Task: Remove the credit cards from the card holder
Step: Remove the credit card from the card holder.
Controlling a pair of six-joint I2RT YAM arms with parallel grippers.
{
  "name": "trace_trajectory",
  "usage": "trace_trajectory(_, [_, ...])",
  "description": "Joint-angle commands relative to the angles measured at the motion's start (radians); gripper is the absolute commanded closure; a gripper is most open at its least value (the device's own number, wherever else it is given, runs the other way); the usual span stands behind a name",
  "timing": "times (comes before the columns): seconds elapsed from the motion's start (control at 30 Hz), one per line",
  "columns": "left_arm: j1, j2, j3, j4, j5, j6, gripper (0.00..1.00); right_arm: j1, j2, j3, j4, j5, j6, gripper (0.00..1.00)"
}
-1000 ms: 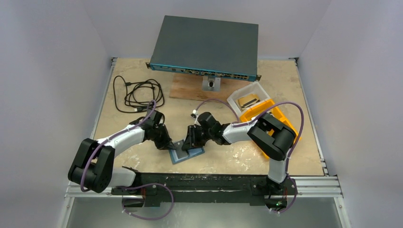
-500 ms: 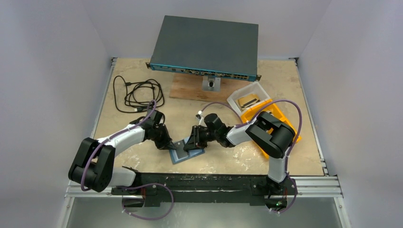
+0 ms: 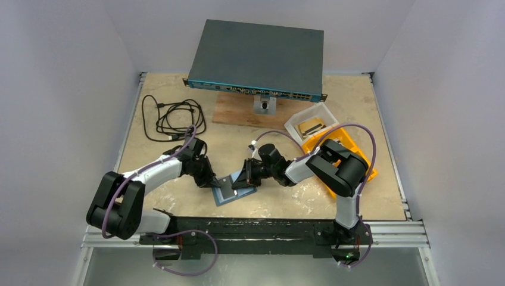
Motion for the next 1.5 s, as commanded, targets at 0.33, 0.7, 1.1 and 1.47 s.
trace_trajectory(0.33, [-0.012, 0.037, 0.017, -0.075, -0.108, 0.030, 1.00, -0.015, -0.081, -0.032, -0.040, 0.075, -0.024, 1.00])
trace_trajectory(0.7, [-0.012, 0.023, 0.038, -0.104, -0.131, 0.061, 1.00, -0.016, -0.109, -0.023, -0.133, 0.133, -0.077, 1.00])
trace_trajectory(1.1, [-0.012, 0.038, 0.063, -0.105, -0.113, 0.086, 1.00, -0.018, -0.155, -0.011, -0.256, 0.220, -0.142, 1.00])
trace_trajectory(1.47, [-0.019, -0.015, 0.093, -0.093, -0.065, 0.103, 1.00, -0.016, -0.145, -0.018, -0.231, 0.226, -0.124, 1.00])
